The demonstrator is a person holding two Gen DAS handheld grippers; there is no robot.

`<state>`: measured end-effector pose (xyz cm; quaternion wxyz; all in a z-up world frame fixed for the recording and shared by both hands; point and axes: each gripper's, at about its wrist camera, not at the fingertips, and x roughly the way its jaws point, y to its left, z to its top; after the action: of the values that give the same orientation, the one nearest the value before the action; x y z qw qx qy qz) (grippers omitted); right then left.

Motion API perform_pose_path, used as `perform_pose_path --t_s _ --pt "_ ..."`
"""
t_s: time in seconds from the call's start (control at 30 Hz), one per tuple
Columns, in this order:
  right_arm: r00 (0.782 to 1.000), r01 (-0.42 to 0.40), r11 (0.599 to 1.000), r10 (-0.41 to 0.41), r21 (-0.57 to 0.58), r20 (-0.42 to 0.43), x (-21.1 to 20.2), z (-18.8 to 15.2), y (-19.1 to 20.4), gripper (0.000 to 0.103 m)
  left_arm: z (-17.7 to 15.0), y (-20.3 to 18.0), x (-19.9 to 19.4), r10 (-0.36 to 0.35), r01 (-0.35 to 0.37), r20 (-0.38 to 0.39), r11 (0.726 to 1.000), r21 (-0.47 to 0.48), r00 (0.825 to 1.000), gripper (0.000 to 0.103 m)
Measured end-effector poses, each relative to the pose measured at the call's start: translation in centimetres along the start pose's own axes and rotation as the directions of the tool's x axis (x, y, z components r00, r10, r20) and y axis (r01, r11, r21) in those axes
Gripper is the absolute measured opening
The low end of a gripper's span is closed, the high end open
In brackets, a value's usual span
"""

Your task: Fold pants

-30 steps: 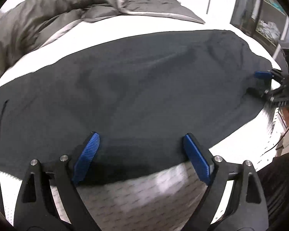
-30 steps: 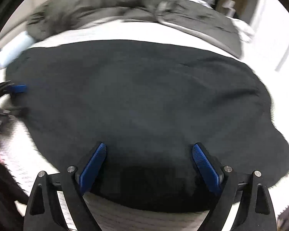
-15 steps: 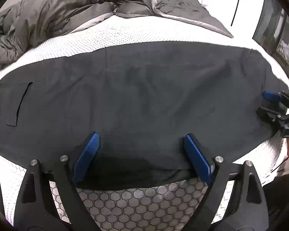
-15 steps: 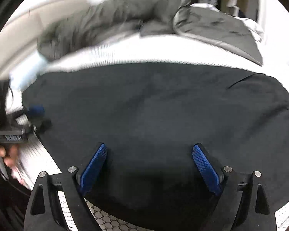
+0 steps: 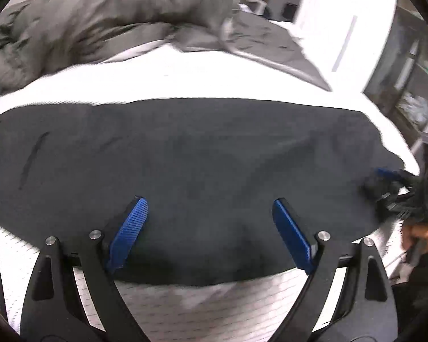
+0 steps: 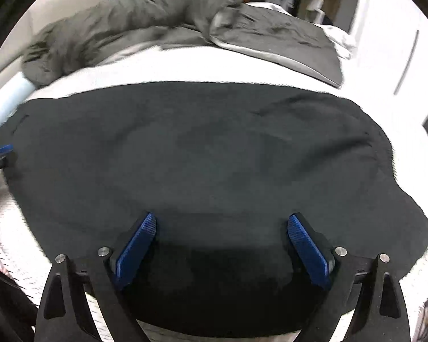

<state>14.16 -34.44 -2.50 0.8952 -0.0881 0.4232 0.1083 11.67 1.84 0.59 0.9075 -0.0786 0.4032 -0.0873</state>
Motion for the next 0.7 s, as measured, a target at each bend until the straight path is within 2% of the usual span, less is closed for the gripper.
perform_pose_path --t_s 0.07,0.13,0.2,0.27,0.33,0.43,0.47,0.5,0.57,0.7 --pt "0.997 -0.071 0.996 0.071 -0.061 -0.002 0.6 0.4 2.6 0.095 0.3 -2.5 1.1 -0.036 0.037 -0.018 0.998 0.057 0.999 0.089" --pt "0.997 -0.082 0.99 0.081 -0.113 -0.02 1.0 0.4 4.1 0.095 0.1 -5.2 2.7 -0.046 0.056 -0.069 0.988 0.144 0.997 0.089" --pt "0.997 -0.078 0.988 0.075 -0.135 -0.025 1.0 0.1 4.5 0.095 -0.4 -6.7 4.2 -0.021 0.043 -0.115 0.98 0.196 0.993 0.089" --pt "0.998 -0.053 0.993 0.05 -0.104 -0.028 0.9 0.0 2.9 0.095 -1.3 -7.6 5.4 0.008 0.028 -0.157 0.974 0.227 0.988 0.089" --pt "1.0 -0.002 0.997 -0.001 -0.078 -0.028 0.5 -1.1 0.2 0.095 -1.7 -7.4 5.5 0.001 0.035 -0.152 0.972 0.232 0.988 0.09" --pt "0.997 0.078 0.997 -0.078 0.029 -0.012 -0.5 -2.0 -6.0 0.095 -1.8 -6.4 5.5 0.002 0.031 -0.153 0.976 0.217 0.988 0.092" --pt "0.994 0.105 0.992 -0.106 0.072 0.003 -1.3 -2.4 -7.9 0.091 -1.8 -5.9 5.5 0.005 0.026 -0.151 0.979 0.204 0.988 0.092" --pt "0.997 0.073 0.991 -0.076 0.115 0.023 -2.1 -2.8 -9.7 0.082 -1.9 -5.6 5.5 0.009 0.021 -0.152 0.981 0.195 0.988 0.093" --pt "0.998 0.031 0.99 -0.038 0.135 0.048 -2.7 -3.3 -10.7 0.079 -1.9 -5.4 5.6 0.018 0.013 -0.157 0.982 0.19 0.988 0.094" --pt "0.989 0.143 0.989 -0.144 0.04 0.026 -2.0 -2.8 -7.9 0.085 -0.8 -5.2 5.2 0.026 0.002 -0.146 0.982 0.188 0.989 0.094"
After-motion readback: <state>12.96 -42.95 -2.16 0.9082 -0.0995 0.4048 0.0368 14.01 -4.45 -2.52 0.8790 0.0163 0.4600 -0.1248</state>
